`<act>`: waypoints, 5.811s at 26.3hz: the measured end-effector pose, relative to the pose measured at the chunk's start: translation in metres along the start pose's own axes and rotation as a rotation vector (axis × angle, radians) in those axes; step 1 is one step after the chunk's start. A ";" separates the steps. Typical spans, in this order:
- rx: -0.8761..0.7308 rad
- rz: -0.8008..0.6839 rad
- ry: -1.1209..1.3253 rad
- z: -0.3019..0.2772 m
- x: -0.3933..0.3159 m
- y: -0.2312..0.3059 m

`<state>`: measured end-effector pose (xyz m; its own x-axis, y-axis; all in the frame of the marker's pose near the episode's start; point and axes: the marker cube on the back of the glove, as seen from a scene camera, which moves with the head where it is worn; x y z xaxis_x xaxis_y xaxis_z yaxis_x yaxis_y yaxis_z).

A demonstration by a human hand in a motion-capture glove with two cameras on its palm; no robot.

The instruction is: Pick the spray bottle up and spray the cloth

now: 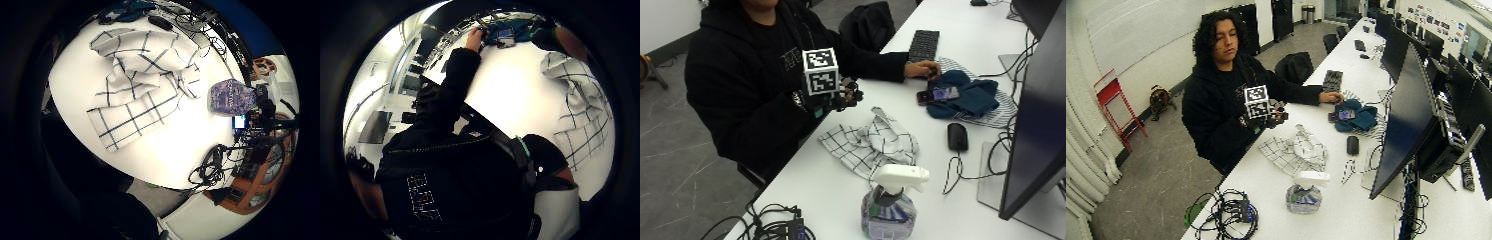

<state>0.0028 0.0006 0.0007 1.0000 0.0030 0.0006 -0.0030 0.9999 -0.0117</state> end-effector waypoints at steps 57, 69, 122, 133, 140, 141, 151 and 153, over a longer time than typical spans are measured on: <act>0.605 0.674 -0.452 -0.103 0.346 -0.015; 0.750 0.663 -0.876 -0.061 0.350 -0.043; -0.066 0.237 0.256 -0.114 0.156 -0.058; -0.341 0.281 0.447 -0.053 0.140 -0.094; -0.452 0.246 0.482 -0.009 0.133 -0.107; -0.458 0.244 0.482 -0.005 0.133 -0.108; -0.175 0.124 0.393 -0.064 0.106 -0.118; 0.004 0.056 0.347 -0.088 0.089 -0.122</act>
<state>0.0918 -0.1219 -0.0861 0.9390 0.0548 -0.3395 -0.0577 0.9983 0.0015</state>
